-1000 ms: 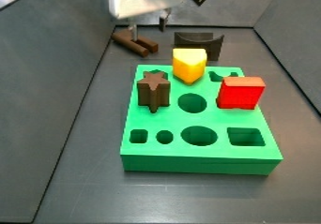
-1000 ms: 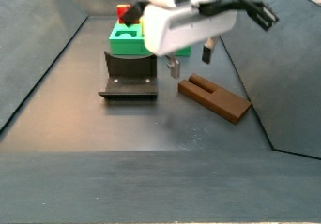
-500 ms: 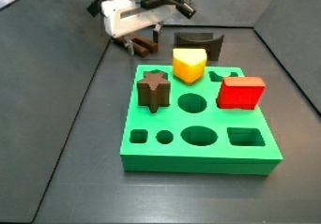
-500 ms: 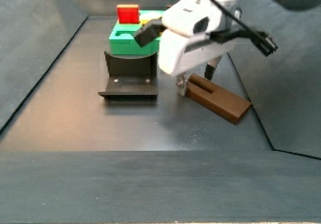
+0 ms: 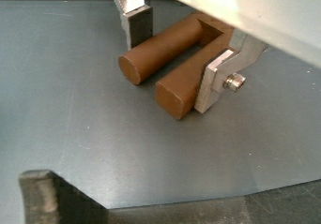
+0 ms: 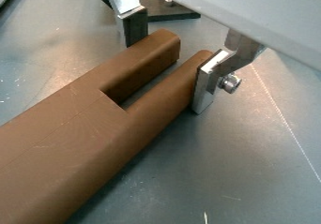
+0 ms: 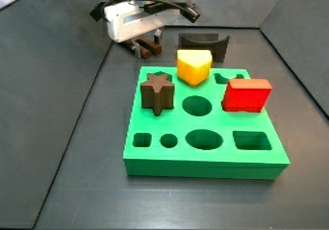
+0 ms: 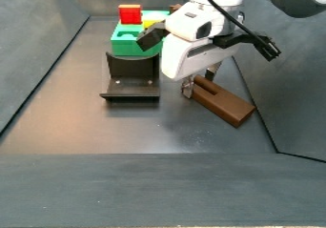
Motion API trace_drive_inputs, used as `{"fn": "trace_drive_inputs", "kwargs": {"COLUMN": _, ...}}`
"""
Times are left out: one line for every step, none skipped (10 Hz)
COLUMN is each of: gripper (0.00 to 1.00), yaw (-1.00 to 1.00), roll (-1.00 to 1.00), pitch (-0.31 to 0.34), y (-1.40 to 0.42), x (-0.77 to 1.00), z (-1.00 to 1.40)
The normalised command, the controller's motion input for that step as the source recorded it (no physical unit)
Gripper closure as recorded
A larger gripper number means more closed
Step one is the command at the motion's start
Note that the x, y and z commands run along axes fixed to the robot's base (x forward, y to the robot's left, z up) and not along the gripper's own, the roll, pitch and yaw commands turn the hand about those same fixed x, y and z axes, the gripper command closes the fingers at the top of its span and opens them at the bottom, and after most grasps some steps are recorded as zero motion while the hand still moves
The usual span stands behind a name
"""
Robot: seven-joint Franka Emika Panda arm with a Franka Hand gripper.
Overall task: Pick up the square-circle object. Move up. Rotate the square-circle object. Place the square-circle object on the fixture. Regrasp the square-circle object. Move to above the board. Insert the square-circle object.
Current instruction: Pick up the square-circle object.
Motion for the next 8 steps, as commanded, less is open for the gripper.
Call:
{"fn": "trace_drive_inputs", "kwargs": {"gripper": 1.00, "yaw": 0.00, "roll": 0.00, "pitch": 0.000, "y": 0.00, "x": 0.00, "z": 0.00}}
{"fn": "trace_drive_inputs", "kwargs": {"gripper": 1.00, "yaw": 0.00, "roll": 0.00, "pitch": 0.000, "y": 0.00, "x": 0.00, "z": 0.00}}
{"fn": "trace_drive_inputs", "kwargs": {"gripper": 1.00, "yaw": 0.00, "roll": 0.00, "pitch": 0.000, "y": 0.00, "x": 0.00, "z": 0.00}}
{"fn": "trace_drive_inputs", "kwargs": {"gripper": 1.00, "yaw": 0.00, "roll": 0.00, "pitch": 0.000, "y": 0.00, "x": 0.00, "z": 0.00}}
{"fn": "trace_drive_inputs", "kwargs": {"gripper": 1.00, "yaw": 0.00, "roll": 0.00, "pitch": 0.000, "y": 0.00, "x": 0.00, "z": 0.00}}
{"fn": "trace_drive_inputs", "kwargs": {"gripper": 1.00, "yaw": 0.00, "roll": 0.00, "pitch": 0.000, "y": 0.00, "x": 0.00, "z": 0.00}}
{"fn": "trace_drive_inputs", "kwargs": {"gripper": 1.00, "yaw": 0.00, "roll": 0.00, "pitch": 0.000, "y": 0.00, "x": 0.00, "z": 0.00}}
{"fn": "trace_drive_inputs", "kwargs": {"gripper": 1.00, "yaw": 0.00, "roll": 0.00, "pitch": 0.000, "y": 0.00, "x": 0.00, "z": 0.00}}
